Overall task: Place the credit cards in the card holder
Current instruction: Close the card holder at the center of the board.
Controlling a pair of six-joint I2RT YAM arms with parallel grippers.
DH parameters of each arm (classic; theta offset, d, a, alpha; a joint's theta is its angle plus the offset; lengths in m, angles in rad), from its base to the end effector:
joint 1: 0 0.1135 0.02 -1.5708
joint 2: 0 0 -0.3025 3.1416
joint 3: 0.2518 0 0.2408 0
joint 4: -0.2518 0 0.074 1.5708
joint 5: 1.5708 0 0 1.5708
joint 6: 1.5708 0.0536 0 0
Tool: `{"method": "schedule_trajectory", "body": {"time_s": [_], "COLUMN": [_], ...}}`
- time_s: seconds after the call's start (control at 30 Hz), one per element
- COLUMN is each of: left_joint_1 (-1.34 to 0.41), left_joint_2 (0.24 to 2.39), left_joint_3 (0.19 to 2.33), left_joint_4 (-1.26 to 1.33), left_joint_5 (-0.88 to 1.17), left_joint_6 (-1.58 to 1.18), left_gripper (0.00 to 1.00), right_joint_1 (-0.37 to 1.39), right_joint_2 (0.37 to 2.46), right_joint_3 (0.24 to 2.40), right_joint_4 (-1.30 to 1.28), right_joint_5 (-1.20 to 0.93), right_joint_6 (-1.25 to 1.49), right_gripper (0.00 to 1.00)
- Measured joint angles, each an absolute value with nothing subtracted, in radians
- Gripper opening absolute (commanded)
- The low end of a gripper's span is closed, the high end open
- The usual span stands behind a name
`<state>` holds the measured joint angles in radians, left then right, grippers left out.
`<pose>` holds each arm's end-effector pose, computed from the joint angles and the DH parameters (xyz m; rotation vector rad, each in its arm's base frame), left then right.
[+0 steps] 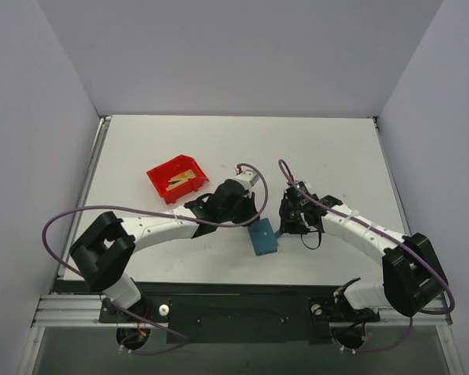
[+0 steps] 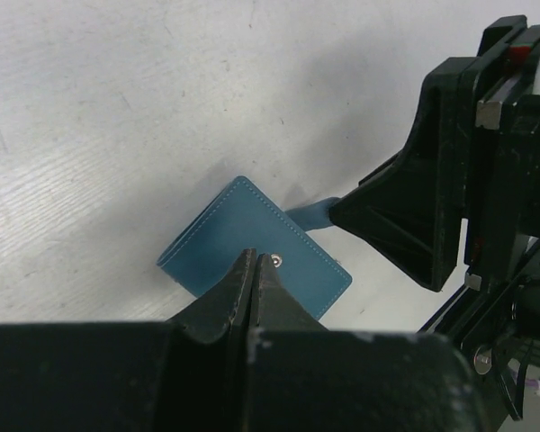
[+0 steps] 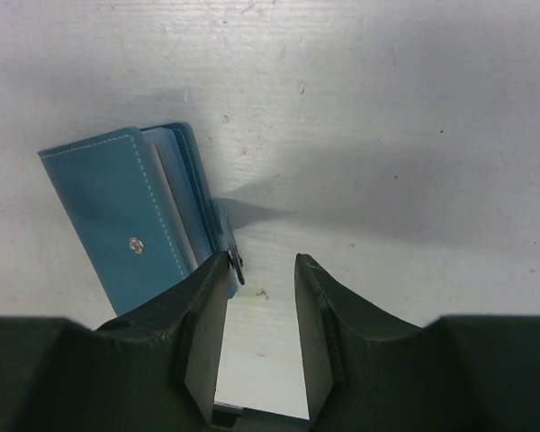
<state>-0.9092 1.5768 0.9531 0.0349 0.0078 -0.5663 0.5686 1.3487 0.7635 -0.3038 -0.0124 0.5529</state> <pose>0.2161 -0.2782 0.2576 0.3951 2.2536 -0.8295 0.2198 0.1413 0.2307 -0.0254 2.5268 0.4900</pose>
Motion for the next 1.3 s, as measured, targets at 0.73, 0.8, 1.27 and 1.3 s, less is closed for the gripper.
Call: {"method": "schedule_trajectory", "body": {"time_s": [0.73,0.8,1.27,1.3], "left_joint_1": [-0.949,-0.949,-0.95,-0.951], "left_joint_2": [1.728,1.741,1.745,1.736], "left_joint_3": [1.0,1.0,0.905,0.892], "left_joint_4": [0.065,0.065,0.086,0.095], "left_joint_5": [0.115,0.12,0.123,0.122], "left_joint_6": [-0.538,-0.538,-0.548,-0.55], "left_gripper": [0.0,0.0,0.0,0.0], "right_joint_1": [0.499,0.496,0.49,0.49], "right_joint_2": [1.337,1.337,1.337,1.337], "right_joint_3": [0.71,0.71,0.71,0.71], "right_joint_4": [-0.212,-0.211,-0.205,-0.204], "right_joint_5": [-0.175,-0.176,-0.177,-0.177], "right_joint_6": [0.557,0.557,0.557,0.557], "right_gripper": [0.06,0.05,0.04,0.04]}}
